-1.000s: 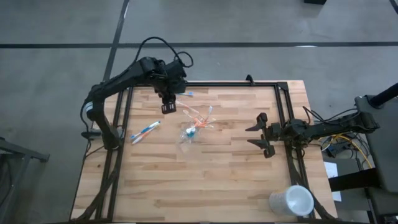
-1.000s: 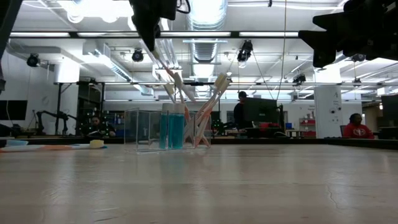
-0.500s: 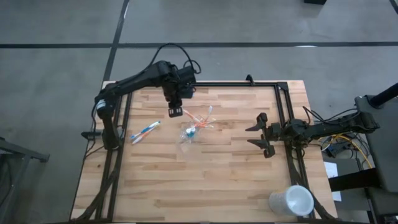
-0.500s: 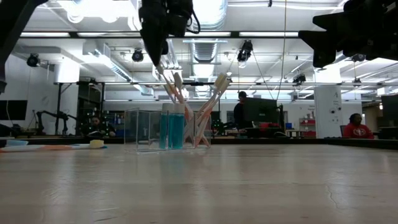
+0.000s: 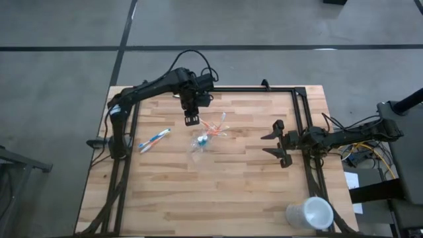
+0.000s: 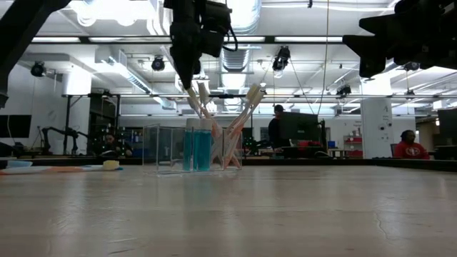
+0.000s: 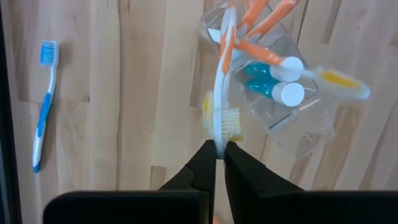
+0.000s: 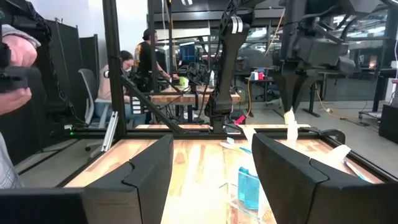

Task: Pick & Place toothbrushing station
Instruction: Put the orange toothbrush into the transparent

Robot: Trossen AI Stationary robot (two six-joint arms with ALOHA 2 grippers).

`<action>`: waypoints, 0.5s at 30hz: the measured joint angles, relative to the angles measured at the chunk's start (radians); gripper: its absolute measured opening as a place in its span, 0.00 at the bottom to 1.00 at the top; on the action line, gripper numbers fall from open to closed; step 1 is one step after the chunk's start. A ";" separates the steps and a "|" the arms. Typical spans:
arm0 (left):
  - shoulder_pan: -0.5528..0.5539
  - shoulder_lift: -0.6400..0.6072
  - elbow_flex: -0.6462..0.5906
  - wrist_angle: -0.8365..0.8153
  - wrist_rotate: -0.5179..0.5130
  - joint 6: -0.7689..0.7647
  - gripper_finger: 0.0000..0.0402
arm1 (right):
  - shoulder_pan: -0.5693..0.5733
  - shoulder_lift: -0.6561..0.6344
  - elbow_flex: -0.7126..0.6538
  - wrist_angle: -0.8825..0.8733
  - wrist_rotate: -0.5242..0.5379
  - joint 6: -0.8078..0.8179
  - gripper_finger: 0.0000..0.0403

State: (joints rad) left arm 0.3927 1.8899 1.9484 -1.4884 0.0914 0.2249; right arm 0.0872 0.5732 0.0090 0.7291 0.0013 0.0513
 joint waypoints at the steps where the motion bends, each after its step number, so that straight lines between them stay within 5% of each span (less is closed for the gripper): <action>1: 0.000 0.006 -0.001 0.001 0.000 0.000 0.06 | 0.000 0.000 0.000 0.000 0.000 -0.001 0.53; 15: 0.003 0.055 0.023 0.012 -0.008 -0.006 0.09 | 0.000 0.000 0.000 0.000 0.000 -0.001 0.53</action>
State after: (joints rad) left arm 0.3962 1.9446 1.9710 -1.4765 0.0830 0.2190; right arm 0.0869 0.5728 0.0090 0.7292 0.0017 0.0502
